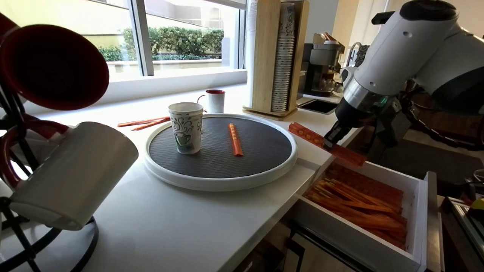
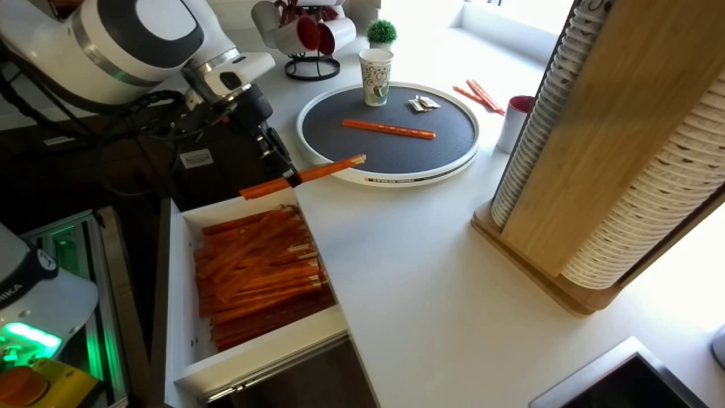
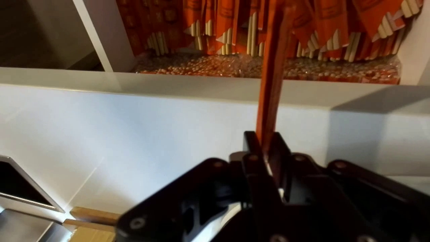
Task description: Put the ruler inside the drawer
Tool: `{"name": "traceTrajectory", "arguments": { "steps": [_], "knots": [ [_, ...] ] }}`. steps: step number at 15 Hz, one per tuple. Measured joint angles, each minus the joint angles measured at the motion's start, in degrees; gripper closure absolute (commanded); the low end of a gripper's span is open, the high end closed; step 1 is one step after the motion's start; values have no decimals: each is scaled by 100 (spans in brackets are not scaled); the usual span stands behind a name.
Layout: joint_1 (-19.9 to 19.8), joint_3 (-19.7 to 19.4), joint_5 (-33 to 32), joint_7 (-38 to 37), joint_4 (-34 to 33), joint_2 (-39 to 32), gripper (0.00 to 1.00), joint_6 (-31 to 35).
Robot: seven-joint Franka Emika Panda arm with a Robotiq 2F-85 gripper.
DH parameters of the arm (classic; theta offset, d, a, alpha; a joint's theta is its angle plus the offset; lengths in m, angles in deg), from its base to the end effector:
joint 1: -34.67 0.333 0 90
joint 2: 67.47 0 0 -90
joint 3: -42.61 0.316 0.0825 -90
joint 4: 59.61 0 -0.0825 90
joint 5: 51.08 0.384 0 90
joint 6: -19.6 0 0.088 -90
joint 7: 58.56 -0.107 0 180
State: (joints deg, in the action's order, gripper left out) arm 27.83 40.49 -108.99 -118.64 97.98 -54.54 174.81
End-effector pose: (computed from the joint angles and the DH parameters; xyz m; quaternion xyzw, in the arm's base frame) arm 0.3917 -0.0310 0.2955 0.9560 -0.1489 0.1772 0.1800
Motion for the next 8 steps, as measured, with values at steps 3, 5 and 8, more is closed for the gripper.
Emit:
{"name": "traceTrajectory", "arguments": {
  "steps": [3,5,8],
  "knots": [
    [50,119,-396,-894,8,-209,97,-57],
    [106,189,-543,-1438,11,-382,97,-235],
    [245,312,-631,-2190,-16,-561,97,-678]
  ]
}}
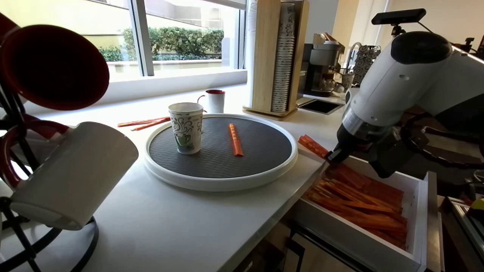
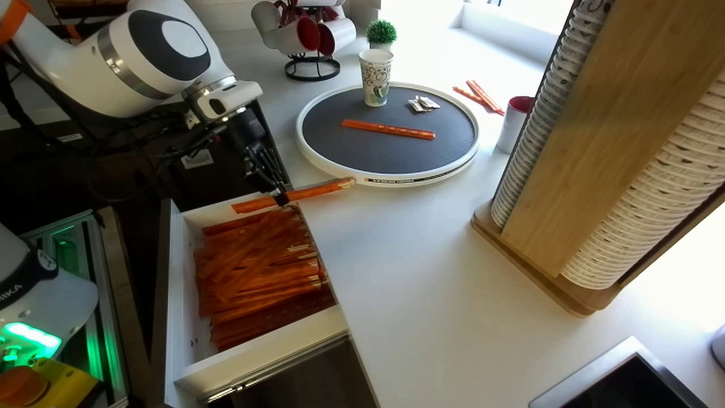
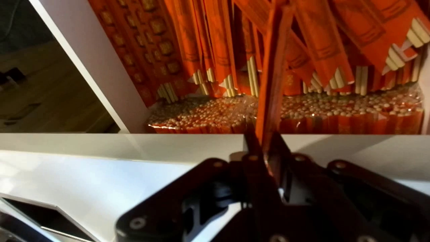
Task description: Put the ruler inside the drawer
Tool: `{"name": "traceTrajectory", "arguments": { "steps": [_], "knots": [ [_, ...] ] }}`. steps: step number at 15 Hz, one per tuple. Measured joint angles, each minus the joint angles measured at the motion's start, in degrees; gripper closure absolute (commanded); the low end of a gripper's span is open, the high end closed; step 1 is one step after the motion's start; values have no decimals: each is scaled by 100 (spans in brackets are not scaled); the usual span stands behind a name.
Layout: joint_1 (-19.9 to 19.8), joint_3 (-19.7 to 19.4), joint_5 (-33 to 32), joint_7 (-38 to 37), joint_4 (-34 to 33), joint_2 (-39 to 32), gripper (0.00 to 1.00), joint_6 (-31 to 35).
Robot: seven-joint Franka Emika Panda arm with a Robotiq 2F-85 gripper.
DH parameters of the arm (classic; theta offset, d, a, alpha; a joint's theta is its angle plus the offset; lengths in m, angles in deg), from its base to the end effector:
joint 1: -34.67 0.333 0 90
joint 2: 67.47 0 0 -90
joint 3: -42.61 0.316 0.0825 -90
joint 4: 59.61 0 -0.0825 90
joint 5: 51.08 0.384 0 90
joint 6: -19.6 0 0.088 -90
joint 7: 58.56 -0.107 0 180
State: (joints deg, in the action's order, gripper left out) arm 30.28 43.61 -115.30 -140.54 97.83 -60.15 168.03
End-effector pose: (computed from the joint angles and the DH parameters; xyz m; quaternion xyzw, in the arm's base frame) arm 0.3803 -0.0057 0.2502 0.9321 -0.2382 0.1625 0.2191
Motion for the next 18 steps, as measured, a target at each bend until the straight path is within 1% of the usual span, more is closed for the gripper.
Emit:
{"name": "traceTrajectory", "arguments": {
  "steps": [4,7,10,13,18],
  "knots": [
    [233,216,31,-929,4,-89,97,-822],
    [410,321,264,-1700,8,-222,97,-1269],
    [526,343,621,-2394,14,-406,97,-1356],
    [576,344,730,-3031,12,-593,97,-1354],
    [673,344,726,-3465,14,-960,97,-1307]
  ]
}}
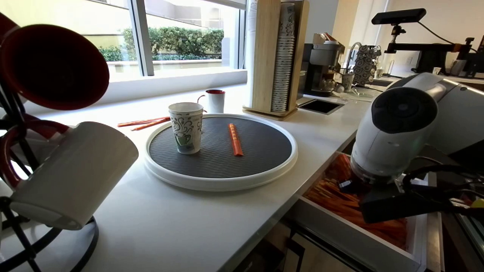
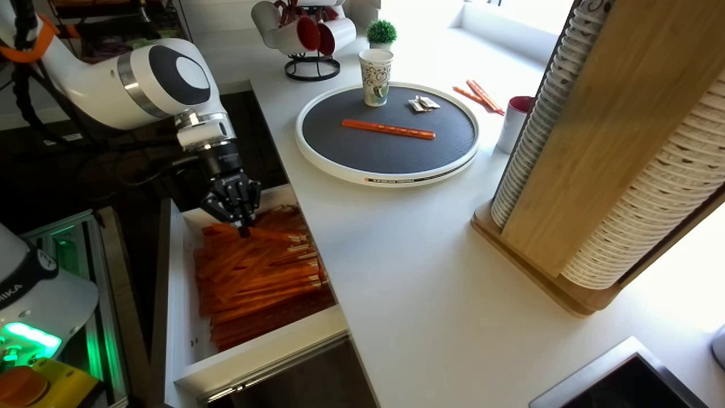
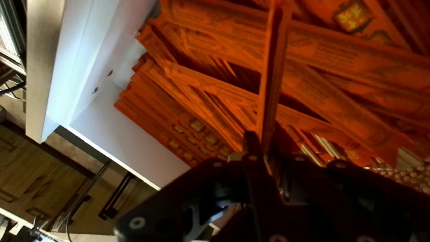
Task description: Put the ruler inside the drawer
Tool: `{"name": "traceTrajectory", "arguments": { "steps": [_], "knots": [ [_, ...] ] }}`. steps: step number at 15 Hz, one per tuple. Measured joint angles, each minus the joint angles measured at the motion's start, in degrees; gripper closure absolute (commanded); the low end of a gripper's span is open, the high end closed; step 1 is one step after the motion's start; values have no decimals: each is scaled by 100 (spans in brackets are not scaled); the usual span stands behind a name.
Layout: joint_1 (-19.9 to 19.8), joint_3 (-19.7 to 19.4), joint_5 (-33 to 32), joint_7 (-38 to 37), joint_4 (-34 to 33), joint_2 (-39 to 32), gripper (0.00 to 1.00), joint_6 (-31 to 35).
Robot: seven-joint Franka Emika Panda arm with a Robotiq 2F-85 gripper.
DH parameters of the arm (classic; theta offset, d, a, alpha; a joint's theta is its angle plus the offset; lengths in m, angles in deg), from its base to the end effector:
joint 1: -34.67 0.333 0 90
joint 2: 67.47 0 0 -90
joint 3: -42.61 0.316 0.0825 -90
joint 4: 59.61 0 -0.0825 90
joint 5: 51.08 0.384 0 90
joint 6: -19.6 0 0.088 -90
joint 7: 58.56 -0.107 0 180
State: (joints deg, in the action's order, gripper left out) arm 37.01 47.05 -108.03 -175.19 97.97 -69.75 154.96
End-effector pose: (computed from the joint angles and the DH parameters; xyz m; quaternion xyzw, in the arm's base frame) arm 0.3445 0.0308 0.1815 0.8236 -0.4719 0.1356 0.2841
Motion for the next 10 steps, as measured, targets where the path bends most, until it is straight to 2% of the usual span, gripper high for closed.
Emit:
{"name": "traceTrajectory", "arguments": {
  "steps": [5,10],
  "knots": [
    [23,-41,-258,-144,-3,-363,97,436],
    [-35,-262,-1290,-99,-5,-555,97,1118]
  ]
}}
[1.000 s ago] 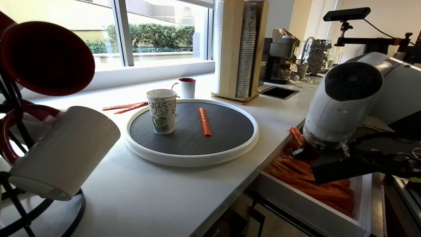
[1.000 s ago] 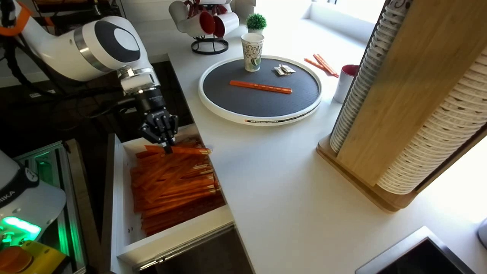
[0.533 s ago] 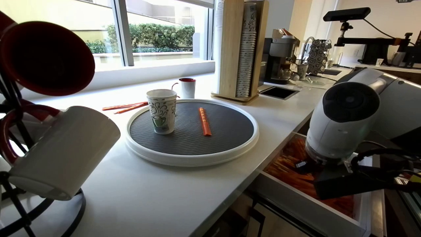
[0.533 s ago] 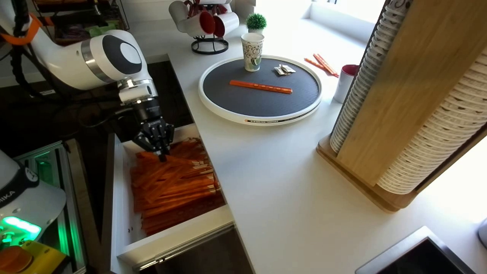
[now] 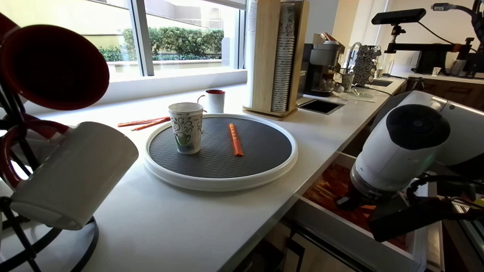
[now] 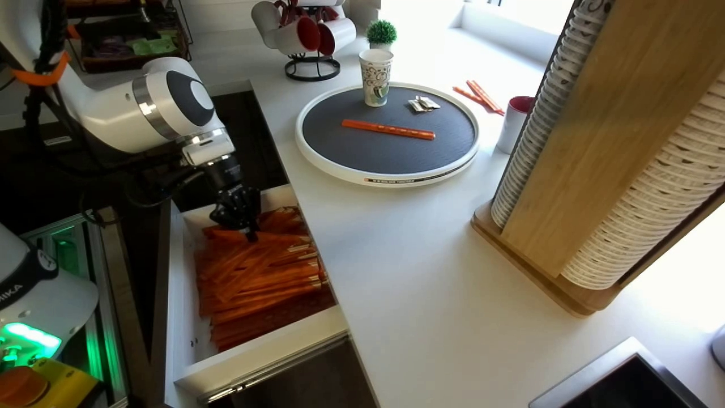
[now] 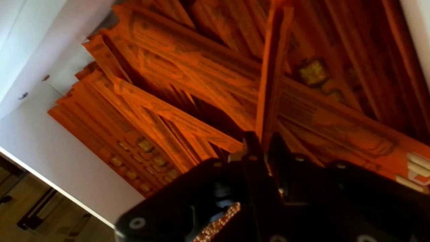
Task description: Put the ruler inside the drawer
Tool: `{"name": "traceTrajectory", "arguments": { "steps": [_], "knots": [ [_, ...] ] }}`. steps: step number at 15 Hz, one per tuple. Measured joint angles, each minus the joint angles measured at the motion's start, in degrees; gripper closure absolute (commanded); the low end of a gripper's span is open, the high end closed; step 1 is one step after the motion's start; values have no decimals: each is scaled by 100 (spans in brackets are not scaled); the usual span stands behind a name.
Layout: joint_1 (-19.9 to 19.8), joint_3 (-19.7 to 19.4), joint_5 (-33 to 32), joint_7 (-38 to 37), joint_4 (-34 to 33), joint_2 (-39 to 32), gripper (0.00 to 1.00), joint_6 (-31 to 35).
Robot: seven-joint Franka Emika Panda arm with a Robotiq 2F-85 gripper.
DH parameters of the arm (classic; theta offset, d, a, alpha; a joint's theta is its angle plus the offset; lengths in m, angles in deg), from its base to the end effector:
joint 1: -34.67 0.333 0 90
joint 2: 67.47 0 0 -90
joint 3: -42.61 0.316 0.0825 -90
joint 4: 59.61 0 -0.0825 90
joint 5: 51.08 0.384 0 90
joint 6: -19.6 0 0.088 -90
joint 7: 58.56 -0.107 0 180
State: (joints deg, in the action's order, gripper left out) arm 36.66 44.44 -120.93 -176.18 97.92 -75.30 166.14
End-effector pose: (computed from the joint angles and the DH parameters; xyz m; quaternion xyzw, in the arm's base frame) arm 0.3396 0.0369 0.1522 0.8801 -0.3925 0.1370 0.2292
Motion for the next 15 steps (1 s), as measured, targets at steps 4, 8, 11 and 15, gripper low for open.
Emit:
{"name": "traceTrajectory", "arguments": {
  "steps": [4,8,11,15],
  "knots": [
    [-244,-110,-853,593,0,-65,61,514],
    [-499,-243,-1491,1304,-5,-93,31,1096],
    [-582,-267,-1728,1686,-64,-7,9,1297],
    [-599,-268,-1780,2094,-52,511,0,1799]
  ]
}}
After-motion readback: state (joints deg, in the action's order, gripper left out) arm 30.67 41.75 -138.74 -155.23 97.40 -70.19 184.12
